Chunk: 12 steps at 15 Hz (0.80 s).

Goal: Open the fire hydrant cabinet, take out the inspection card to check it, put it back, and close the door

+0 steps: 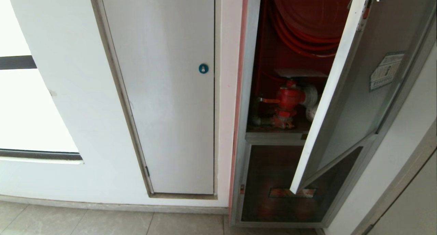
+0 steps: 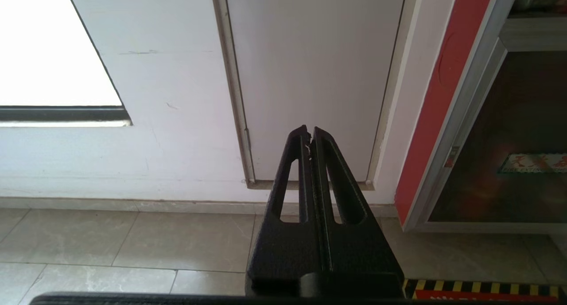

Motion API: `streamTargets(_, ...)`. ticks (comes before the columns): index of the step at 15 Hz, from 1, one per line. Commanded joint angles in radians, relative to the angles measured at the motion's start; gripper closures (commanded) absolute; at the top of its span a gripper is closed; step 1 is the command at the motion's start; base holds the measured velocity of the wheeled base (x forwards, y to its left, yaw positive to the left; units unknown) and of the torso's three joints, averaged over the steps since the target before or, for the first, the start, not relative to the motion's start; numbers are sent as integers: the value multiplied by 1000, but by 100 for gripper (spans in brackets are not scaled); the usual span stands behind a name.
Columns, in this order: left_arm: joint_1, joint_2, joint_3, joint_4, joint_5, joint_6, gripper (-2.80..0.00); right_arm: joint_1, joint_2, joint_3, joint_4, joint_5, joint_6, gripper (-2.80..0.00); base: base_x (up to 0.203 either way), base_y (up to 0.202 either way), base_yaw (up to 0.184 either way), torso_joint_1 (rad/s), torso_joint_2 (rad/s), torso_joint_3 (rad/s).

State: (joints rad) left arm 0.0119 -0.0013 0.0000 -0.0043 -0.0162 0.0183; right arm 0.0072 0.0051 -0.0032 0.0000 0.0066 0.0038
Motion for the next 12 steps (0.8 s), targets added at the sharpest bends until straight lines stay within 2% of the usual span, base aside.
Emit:
streamTargets(1, 0, 0, 3, 0, -1, 1, 0, 0, 39, -17, -16, 4, 0, 0, 0, 0, 0, 0, 0, 0)
streamTargets(6, 0, 0, 3, 0, -1, 1, 0, 7, 229, -168, -40, 76, 2, 0, 0, 0, 0, 0, 0, 0)
streamTargets(9, 0, 0, 3, 0, 0, 1, 0, 10, 407, -299, -41, 174, 2, 0, 0, 0, 0, 0, 0, 0)
streamTargets(12, 0, 0, 3, 0, 0, 2, 0, 11, 646, -453, -47, 240, 10, 0, 0, 0, 0, 0, 0, 0)
